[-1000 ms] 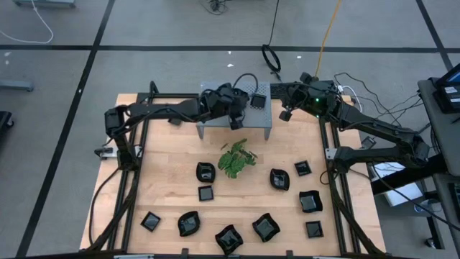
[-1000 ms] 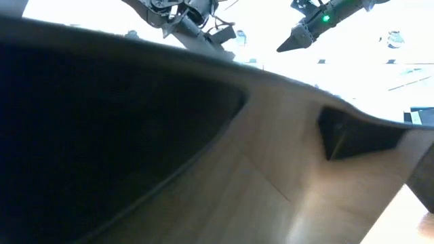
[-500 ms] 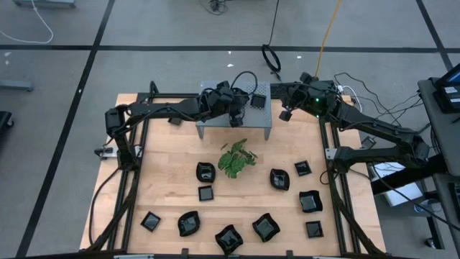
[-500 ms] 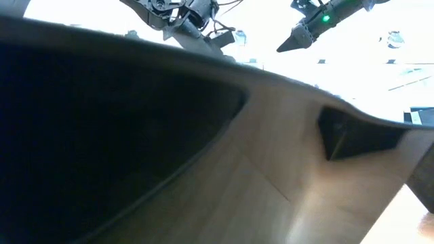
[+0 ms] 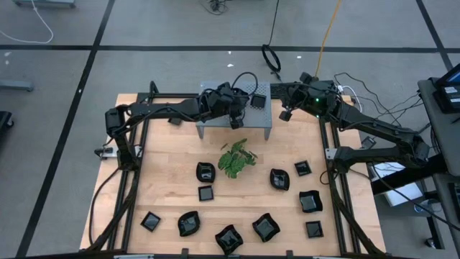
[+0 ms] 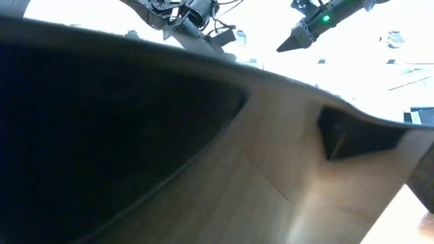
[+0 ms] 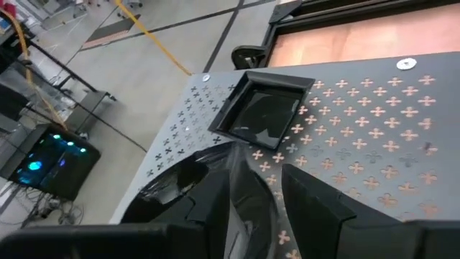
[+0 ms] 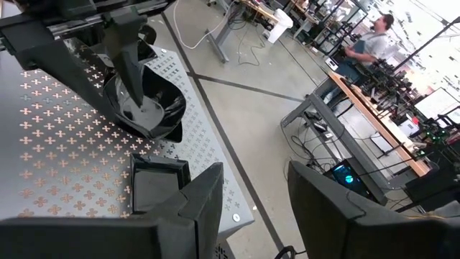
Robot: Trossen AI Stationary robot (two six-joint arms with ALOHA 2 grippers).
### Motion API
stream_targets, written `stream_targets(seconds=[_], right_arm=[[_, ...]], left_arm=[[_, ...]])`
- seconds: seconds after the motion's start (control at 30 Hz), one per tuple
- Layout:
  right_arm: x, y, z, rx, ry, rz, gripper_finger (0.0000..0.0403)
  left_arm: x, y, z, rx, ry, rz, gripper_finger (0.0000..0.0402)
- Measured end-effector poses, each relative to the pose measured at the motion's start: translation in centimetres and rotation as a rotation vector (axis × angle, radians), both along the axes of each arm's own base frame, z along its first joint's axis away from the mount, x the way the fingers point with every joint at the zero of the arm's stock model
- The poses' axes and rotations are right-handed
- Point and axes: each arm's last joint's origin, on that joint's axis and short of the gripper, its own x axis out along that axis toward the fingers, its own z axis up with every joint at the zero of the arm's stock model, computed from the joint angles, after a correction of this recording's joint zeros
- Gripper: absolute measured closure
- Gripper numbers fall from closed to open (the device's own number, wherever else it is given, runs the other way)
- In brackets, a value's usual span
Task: Pick & Place Mini shaped plates
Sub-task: Stack the leaf-shaped plate on top of the leaf-shaped plate on the shelf
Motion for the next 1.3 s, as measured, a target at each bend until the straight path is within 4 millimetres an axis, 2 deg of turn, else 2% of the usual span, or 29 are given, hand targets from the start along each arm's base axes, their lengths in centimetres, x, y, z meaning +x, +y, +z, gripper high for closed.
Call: stream_targets(seconds=[0.4, 0.7, 1.07, 1.17, 1.3], right_arm=[[0.0, 0.0, 0.0, 0.0, 0.0, 0.0, 0.0259], [0.0, 0.0, 0.0, 0.0, 0.0, 0.0, 0.0259], [0.0, 0.0, -0.1, 0.009, 0.008, -0.001, 0.0259], [0.0, 0.0, -0.1, 0.009, 0.008, -0.001, 0.0259], [0.0, 0.0, -0.1, 0.009, 0.008, -0.001, 0.0259]], left_arm=[[-0.1, 0.1, -0.1, -0.001, 0.011, 0.001, 0.0273], [0.2, 0.7, -1.5, 0.0, 0.059, 0.02, 0.0273], [0.3, 0.7, -1.2, 0.009, 0.035, 0.022, 0.0275], [0.3, 0.7, -1.2, 0.009, 0.035, 0.022, 0.0298], [0.2, 0.8, -1.3, 0.004, 0.039, 0.027, 0.0355]])
